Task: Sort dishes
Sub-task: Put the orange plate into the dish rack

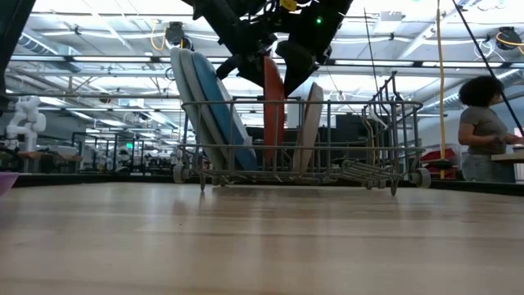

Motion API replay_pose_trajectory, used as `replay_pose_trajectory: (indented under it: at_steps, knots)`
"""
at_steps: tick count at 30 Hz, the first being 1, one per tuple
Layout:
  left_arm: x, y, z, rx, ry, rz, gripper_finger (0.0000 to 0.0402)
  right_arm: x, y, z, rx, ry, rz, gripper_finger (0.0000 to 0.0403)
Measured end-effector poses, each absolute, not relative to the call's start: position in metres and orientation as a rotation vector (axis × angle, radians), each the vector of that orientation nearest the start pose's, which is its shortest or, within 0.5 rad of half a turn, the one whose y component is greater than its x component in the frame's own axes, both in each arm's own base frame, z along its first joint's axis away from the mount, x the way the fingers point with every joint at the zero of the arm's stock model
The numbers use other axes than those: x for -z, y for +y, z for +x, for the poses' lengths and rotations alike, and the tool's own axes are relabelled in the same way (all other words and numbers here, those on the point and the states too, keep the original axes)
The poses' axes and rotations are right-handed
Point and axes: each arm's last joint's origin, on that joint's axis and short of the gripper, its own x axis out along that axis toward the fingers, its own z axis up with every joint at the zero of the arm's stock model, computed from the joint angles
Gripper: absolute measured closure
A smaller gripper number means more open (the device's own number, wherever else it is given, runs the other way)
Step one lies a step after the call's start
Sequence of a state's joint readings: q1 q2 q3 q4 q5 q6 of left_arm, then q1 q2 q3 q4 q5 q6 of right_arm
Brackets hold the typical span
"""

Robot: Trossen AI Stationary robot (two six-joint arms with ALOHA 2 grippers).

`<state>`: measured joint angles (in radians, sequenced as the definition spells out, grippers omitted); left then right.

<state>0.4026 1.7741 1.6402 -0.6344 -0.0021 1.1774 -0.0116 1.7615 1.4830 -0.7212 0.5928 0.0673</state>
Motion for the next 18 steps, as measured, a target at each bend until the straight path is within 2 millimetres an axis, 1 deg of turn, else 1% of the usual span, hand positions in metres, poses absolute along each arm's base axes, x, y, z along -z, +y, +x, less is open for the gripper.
replay_pose_trajectory:
  at_steps: [4, 8, 14, 18]
  knots:
    - [-0.322, 0.153, 0.363, 0.099, 0.884, 0.955, 0.0284, -0.276, -0.02, 0.371, 0.584, 0.951, -0.231, 0.0403]
    - [-0.322, 0.15, 0.364, 0.074, 0.903, 0.953, 0.0267, -0.276, -0.021, 0.371, 0.585, 0.952, -0.231, 0.0403]
    - [-0.322, 0.148, 0.364, 0.037, 0.939, 0.973, 0.0263, -0.276, -0.021, 0.371, 0.587, 0.953, -0.233, 0.0403]
    - [-0.319, 0.144, 0.362, 0.071, 0.977, 0.961, 0.0262, -0.276, -0.021, 0.371, 0.586, 0.953, -0.233, 0.0403]
